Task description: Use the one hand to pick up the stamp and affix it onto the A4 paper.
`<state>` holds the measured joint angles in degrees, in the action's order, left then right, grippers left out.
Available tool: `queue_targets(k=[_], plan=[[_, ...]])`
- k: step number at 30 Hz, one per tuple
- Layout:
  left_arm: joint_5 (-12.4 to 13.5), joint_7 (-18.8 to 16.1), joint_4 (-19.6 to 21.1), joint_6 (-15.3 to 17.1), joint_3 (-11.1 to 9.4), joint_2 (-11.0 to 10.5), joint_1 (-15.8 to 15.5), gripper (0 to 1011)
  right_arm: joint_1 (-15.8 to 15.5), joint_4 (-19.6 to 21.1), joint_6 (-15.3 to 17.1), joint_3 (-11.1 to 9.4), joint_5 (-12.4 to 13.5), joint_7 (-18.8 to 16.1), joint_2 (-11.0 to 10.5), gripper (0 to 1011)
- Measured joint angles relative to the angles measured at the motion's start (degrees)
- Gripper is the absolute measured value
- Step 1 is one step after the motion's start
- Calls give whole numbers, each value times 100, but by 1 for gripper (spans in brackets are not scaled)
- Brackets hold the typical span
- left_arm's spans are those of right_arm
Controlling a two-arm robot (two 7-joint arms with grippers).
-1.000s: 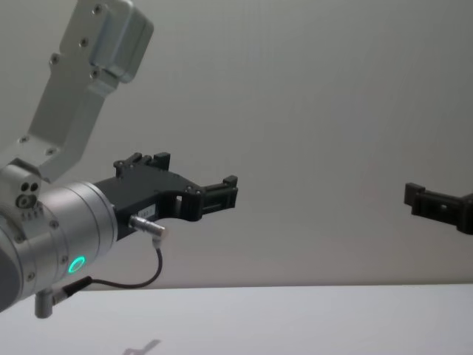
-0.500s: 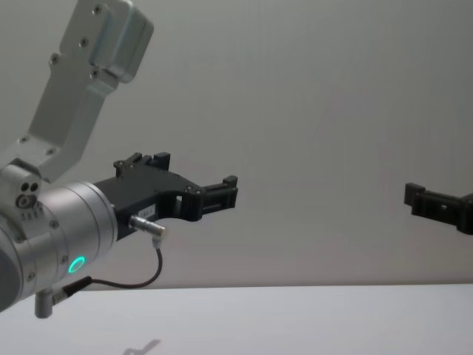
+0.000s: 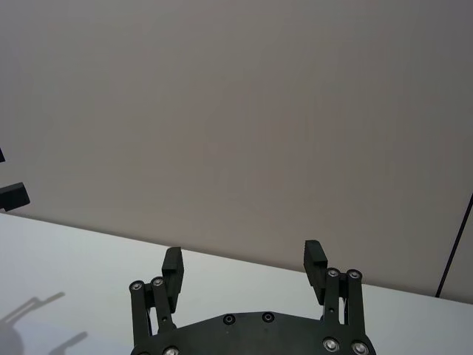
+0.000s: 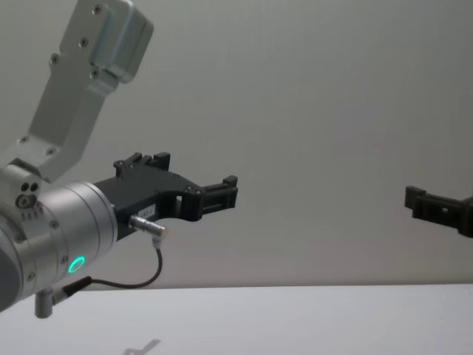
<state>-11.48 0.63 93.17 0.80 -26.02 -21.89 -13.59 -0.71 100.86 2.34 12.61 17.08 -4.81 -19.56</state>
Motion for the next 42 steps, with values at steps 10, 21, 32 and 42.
queue_targets(k=[10, 21, 32, 42], plan=[[0, 0, 0, 0, 0, 0, 0, 1001, -215, 11, 155, -125, 296, -218, -228, 1001], [0, 0, 0, 0, 0, 0, 0, 1001, -543, 12, 195, -289, 537, -481, -558, 1001], [0, 0, 0, 0, 0, 0, 0, 1001, -747, -98, 161, -381, 545, -703, -776, 1001], [0, 0, 0, 0, 0, 0, 0, 1001, -839, -234, 165, -389, 352, -903, -881, 1001]])
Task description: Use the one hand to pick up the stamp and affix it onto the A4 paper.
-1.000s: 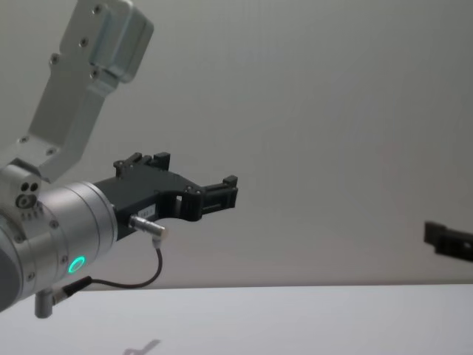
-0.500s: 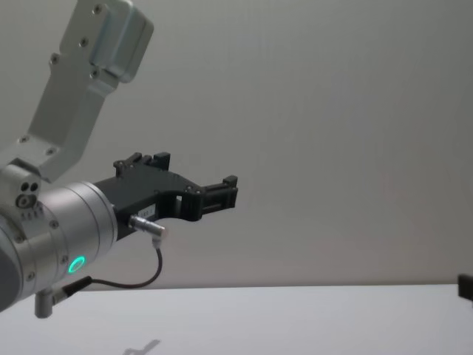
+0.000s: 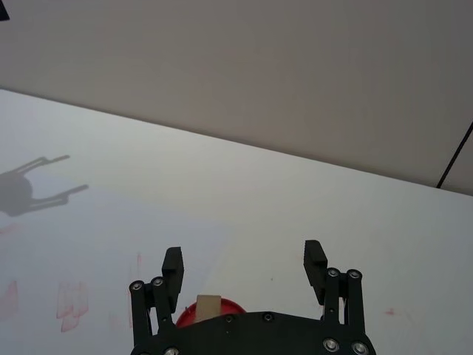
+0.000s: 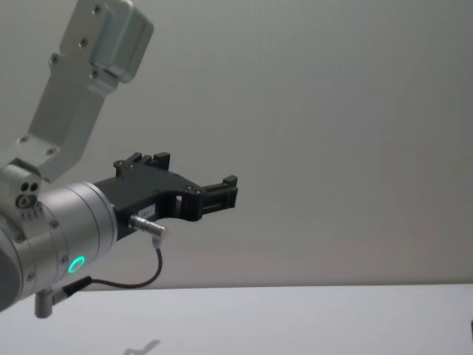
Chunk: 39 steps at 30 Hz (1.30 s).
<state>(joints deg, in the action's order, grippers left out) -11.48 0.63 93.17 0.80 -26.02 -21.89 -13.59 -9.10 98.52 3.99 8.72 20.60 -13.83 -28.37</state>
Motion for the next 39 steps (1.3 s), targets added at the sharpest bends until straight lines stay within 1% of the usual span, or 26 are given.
queue_targets(k=[9, 19, 27, 39], plan=[[0, 0, 0, 0, 0, 0, 0, 1001, -23, -85, 72, 53, -186, -134, -4, 1001], [0, 0, 0, 0, 0, 0, 0, 1001, -23, -159, 173, 119, -355, -176, 44, 1001], [0, 0, 0, 0, 0, 0, 0, 1001, -35, -182, 251, 147, -411, -147, 75, 1001], [0, 0, 0, 0, 0, 0, 0, 1001, -80, -184, 347, 166, -422, -77, 100, 1001]])
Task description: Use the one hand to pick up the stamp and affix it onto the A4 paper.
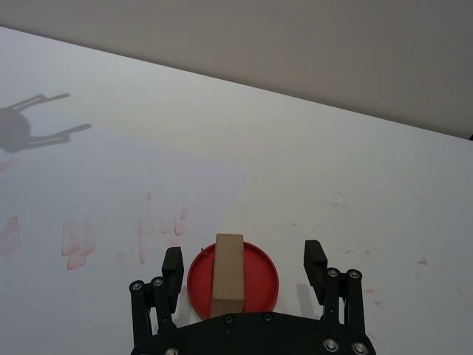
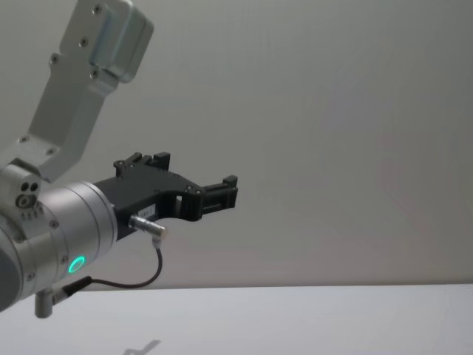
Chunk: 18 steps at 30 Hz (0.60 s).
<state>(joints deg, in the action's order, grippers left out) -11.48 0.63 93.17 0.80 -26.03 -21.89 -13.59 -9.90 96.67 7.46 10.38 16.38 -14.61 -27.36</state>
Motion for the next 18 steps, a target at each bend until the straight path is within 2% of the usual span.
queue_targets(k=[18], plan=[[0, 0, 0, 0, 0, 0, 0, 1001, -35, 20, 37, 37, -60, 47, 51, 1001]])
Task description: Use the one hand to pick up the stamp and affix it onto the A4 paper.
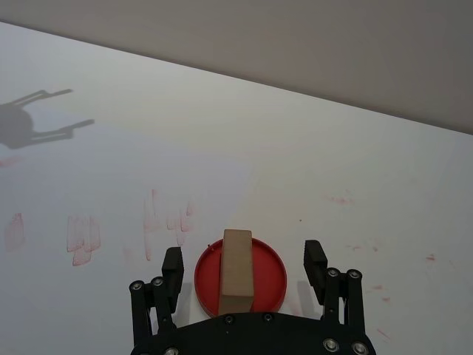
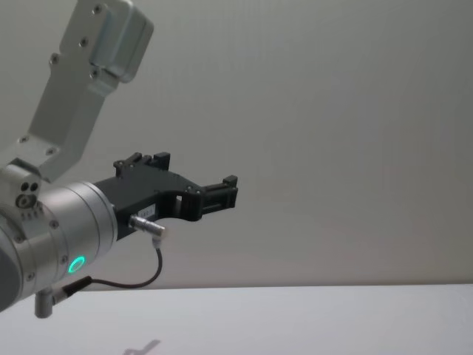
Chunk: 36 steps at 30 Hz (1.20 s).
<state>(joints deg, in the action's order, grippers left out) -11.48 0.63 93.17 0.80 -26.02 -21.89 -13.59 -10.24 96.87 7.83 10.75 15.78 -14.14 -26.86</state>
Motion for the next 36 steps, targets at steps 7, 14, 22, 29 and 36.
queue_targets(k=[7, 14, 22, 29, 36], plan=[[0, 0, 0, 0, 0, 0, 0, 1001, 35, -49, -1, 11, -30, -3, 30, 1001], [0, 0, 0, 0, 0, 0, 0, 1001, 95, -149, -3, 30, -59, -36, 78, 1001], [0, 0, 0, 0, 0, 0, 0, 1001, 148, -244, 3, 62, -79, -73, 138, 987], [0, 0, 0, 0, 0, 0, 0, 1001, 185, -308, 16, 93, -111, -95, 188, 845], [0, 0, 0, 0, 0, 0, 0, 1001, 205, -353, 44, 115, -147, -99, 220, 644]])
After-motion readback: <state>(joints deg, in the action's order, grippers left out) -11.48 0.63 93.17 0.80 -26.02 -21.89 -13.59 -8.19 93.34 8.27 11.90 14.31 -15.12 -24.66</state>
